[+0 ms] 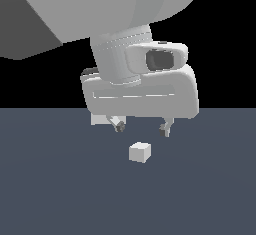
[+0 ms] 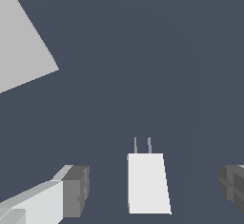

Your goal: Plug the charger into the wall socket.

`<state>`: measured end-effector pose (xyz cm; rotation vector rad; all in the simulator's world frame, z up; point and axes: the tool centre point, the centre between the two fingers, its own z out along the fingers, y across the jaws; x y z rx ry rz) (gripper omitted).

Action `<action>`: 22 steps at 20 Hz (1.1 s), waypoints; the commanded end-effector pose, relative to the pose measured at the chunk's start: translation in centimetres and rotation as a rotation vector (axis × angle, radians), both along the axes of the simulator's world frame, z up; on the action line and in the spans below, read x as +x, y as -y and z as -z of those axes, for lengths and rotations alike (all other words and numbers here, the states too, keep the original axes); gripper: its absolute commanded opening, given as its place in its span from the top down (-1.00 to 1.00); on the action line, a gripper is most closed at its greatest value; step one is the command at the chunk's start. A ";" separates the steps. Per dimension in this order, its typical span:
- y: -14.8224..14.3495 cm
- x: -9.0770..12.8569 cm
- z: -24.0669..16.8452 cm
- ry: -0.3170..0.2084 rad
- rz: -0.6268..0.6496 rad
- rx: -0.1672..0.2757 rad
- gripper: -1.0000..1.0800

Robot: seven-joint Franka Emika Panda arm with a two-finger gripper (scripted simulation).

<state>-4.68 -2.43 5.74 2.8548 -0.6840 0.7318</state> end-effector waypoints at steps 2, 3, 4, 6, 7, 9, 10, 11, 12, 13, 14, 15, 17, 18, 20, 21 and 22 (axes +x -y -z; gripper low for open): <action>0.0 -0.1 1.1 -0.001 0.001 0.001 -0.92; 0.0 -0.1 1.5 -0.001 0.002 0.001 -0.92; 0.0 -0.1 2.0 -0.001 0.002 0.002 -0.92; 0.0 -0.1 2.9 -0.001 0.003 0.002 -0.92; 0.0 -0.1 3.3 -0.001 0.003 0.002 -0.92; 0.0 -0.1 3.9 0.000 0.004 0.002 -0.92; 0.0 -0.1 4.1 0.000 0.004 0.002 -0.92; 0.0 -0.1 4.3 0.000 0.004 0.002 -0.92; 0.0 -0.1 4.4 0.000 0.004 0.002 -0.92; 0.0 -0.1 4.4 0.000 0.004 0.002 -0.92; 0.0 -0.1 4.5 0.000 0.004 0.002 -0.92; 0.0 -0.1 4.5 0.000 0.004 0.002 1.00; 0.0 -0.1 4.5 0.000 0.004 0.002 1.00; 0.0 -0.1 4.5 0.000 0.004 0.002 1.00; 0.0 -0.1 4.5 0.000 0.004 0.002 1.00; 0.0 -0.1 4.5 0.000 0.004 0.002 1.00; 0.0 -0.1 4.5 0.000 0.004 0.002 1.00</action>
